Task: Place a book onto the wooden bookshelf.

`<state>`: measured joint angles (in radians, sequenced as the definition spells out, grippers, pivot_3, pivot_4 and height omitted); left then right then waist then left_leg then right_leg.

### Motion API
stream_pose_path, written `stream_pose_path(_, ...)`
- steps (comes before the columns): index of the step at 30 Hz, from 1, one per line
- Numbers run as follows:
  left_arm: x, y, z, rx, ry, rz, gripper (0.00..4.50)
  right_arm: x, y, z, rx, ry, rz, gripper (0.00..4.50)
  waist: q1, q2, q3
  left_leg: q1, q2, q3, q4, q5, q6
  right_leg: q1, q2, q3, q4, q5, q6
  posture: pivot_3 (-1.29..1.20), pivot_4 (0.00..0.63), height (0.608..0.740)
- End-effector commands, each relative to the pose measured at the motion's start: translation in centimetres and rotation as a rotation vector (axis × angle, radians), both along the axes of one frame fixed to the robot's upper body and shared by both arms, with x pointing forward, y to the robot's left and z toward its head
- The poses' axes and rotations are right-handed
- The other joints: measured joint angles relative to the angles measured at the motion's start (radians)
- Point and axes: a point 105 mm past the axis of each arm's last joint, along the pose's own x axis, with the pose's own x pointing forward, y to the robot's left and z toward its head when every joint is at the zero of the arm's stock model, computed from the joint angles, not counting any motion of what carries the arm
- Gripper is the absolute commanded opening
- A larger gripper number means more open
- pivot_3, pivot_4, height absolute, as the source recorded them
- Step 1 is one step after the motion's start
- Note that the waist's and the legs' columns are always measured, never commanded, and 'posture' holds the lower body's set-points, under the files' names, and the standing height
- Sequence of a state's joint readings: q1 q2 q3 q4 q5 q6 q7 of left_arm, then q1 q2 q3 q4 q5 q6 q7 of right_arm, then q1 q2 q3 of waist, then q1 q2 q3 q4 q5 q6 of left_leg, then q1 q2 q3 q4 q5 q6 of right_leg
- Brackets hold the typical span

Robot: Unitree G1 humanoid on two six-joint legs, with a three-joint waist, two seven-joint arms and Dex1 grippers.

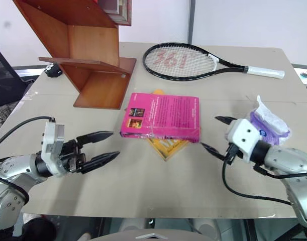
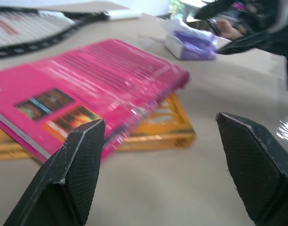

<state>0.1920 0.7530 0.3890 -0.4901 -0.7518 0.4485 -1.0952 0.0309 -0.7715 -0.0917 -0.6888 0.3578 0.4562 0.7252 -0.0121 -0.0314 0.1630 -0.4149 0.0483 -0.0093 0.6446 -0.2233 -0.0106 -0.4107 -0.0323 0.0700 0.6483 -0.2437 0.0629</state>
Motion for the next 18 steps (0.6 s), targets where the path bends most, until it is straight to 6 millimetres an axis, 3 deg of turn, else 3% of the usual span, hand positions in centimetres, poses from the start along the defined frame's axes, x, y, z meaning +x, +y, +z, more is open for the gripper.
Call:
stream_pose_path(1, -0.5, 0.2, 1.0, 0.007, -0.055, -0.007, 3.88, 1.5, -0.4, -0.2, 0.08, 0.075, -0.103, 4.42, 0.0, 0.0, 0.0, 0.0, 0.0, 0.0, 0.001, 0.0, 0.0, 0.0, 0.0, 0.0, 0.0, 0.0, 0.0, 0.0, 0.15, 0.74)
stream_pose_path(4, -0.6, 0.7, 1.0, 0.007, -0.065, 0.014, 3.88, 2.9, -1.4, -0.1, 0.094, 0.105, -0.18, 3.57, -0.002, 0.0, 0.0, 0.0, 0.0, 0.001, 0.004, 0.0, 0.0, 0.001, -0.001, 0.0, 0.0, 0.0, 0.0, 0.0, 0.15, 0.74)
stream_pose_path(11, -1.7, 1.0, 1.0, 0.019, -0.081, -0.02, 3.88, 6.3, -1.4, -0.7, -0.006, 0.125, -0.218, 0.19, -0.006, 0.0, 0.0, 0.0, 0.001, 0.001, 0.003, 0.0, 0.0, 0.0, 0.0, 0.0, 0.001, 0.0, 0.0, 0.0, 0.15, 0.74)
stream_pose_path(18, -2.4, 1.3, 1.1, 0.025, -0.081, -0.046, 3.88, 9.2, 1.2, -1.0, -0.065, 0.131, -0.178, 0.05, -0.006, 0.0, 0.0, 0.0, 0.001, 0.001, 0.002, 0.0, 0.0, -0.001, 0.0, 0.0, 0.001, 0.0, 0.0, 0.0, 0.15, 0.74)
